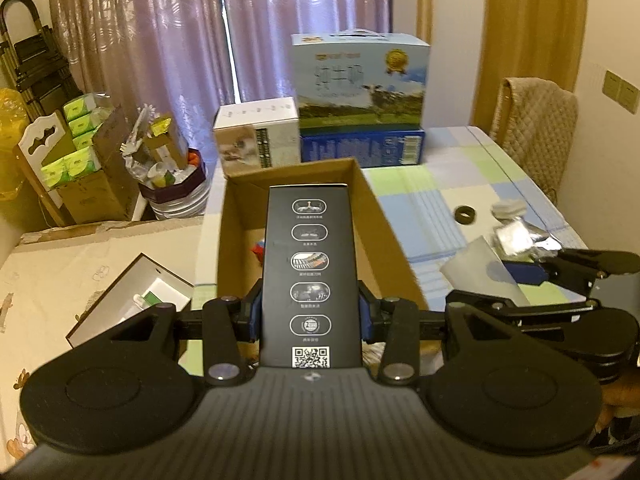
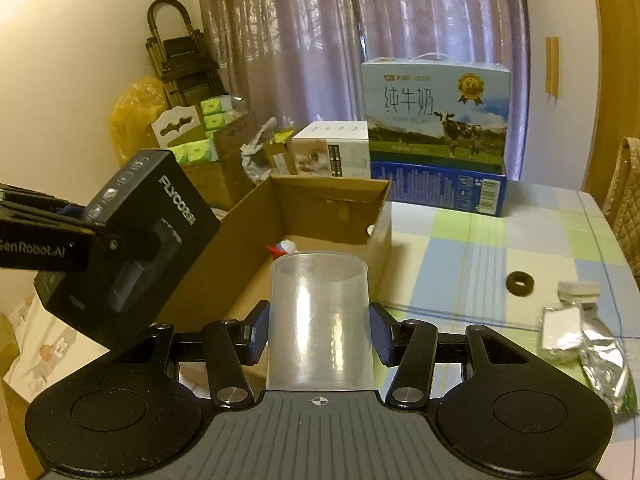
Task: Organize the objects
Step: 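Carry the black box and clear cup over the cardboard box with both tools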
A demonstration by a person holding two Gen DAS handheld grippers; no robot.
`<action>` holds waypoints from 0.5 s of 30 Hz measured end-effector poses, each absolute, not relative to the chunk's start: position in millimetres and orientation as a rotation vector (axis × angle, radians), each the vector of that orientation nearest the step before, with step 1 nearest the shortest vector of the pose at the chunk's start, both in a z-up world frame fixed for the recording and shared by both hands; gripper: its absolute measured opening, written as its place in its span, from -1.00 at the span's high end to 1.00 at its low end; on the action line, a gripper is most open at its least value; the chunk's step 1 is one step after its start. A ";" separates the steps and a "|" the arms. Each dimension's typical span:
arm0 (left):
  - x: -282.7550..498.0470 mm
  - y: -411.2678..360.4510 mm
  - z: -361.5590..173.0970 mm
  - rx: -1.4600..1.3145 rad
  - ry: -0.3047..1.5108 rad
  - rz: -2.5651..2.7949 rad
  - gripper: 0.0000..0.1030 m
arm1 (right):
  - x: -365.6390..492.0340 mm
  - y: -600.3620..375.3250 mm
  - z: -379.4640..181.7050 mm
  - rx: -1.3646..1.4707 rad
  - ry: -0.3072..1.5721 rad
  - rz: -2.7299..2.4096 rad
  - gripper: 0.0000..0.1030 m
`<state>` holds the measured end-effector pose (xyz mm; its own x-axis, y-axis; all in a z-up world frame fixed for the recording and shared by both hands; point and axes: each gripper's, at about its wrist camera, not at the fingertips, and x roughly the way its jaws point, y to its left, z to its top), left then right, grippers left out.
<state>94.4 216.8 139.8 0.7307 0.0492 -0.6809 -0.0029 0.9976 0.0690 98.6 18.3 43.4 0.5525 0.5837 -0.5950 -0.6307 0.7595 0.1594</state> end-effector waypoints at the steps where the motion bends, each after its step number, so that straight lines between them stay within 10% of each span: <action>1: 100.0 221.1 139.6 0.066 0.752 0.033 0.26 | 104.5 23.6 41.6 -0.072 0.683 0.717 0.05; 15: 153.8 252.7 102.3 0.055 0.803 0.032 0.26 | 143.9 60.8 17.1 -0.064 0.734 0.722 0.05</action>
